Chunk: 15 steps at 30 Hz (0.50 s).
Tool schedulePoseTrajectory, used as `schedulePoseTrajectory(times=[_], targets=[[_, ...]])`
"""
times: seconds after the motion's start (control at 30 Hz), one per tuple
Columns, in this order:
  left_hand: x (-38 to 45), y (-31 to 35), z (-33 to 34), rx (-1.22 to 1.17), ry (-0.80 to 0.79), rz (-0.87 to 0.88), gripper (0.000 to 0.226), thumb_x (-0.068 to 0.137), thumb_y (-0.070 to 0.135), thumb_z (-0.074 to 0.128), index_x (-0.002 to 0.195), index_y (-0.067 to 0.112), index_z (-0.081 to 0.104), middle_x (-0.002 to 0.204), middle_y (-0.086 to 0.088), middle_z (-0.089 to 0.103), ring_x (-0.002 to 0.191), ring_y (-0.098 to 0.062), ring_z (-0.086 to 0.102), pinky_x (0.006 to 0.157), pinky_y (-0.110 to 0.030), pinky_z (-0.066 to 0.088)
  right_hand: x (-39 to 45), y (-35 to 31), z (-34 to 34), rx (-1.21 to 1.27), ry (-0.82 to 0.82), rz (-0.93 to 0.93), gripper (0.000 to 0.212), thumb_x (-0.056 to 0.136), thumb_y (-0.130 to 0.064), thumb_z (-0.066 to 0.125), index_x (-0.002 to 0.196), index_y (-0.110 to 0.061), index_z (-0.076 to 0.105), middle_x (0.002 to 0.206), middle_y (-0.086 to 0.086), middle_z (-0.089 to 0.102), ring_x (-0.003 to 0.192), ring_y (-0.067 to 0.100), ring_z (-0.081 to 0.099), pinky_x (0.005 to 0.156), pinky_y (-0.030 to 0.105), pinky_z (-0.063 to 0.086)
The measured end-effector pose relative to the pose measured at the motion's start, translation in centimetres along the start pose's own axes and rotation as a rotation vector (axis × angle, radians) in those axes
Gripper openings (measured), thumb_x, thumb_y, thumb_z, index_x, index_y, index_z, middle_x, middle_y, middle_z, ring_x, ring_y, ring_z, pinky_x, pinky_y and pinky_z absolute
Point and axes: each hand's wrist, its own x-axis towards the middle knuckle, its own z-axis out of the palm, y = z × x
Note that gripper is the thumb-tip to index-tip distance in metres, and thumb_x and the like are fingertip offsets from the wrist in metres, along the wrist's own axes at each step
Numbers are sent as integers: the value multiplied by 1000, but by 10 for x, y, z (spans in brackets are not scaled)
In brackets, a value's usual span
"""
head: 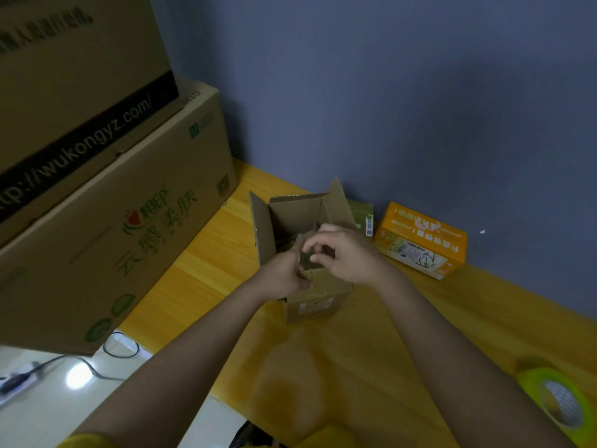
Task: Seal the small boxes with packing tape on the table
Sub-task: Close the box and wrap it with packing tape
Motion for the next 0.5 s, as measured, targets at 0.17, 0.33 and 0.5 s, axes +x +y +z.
schedulePoseTrajectory(times=[0.17, 0.33, 0.5], targets=[[0, 1, -1, -44, -2, -55, 113, 86, 17, 71, 148, 13, -24, 105, -17, 64, 84, -24, 62, 68, -39, 50, 6, 5, 7, -78, 120, -27, 15, 88, -21, 68, 102, -24, 74, 86, -9, 58, 91, 9, 44, 75, 26, 35], [2, 1, -2, -118, -3, -80, 118, 85, 17, 72, 145, 12, -29, 111, -10, 63, 82, -11, 59, 63, -19, 47, 0, 2, 31, -111, 206, 206, 90, 90, -35, 65, 155, -25, 2, 131, -4, 56, 124, 18, 42, 91, 31, 41], [7, -1, -1, -100, 1, -70, 120, 85, 17, 72, 144, 13, -32, 115, -14, 65, 82, -15, 63, 68, -27, 53, -18, 5, 30, 149, 252, 258, 94, 94, -42, 57, 153, -20, -14, 145, 3, 45, 132, 19, 42, 107, 37, 39]])
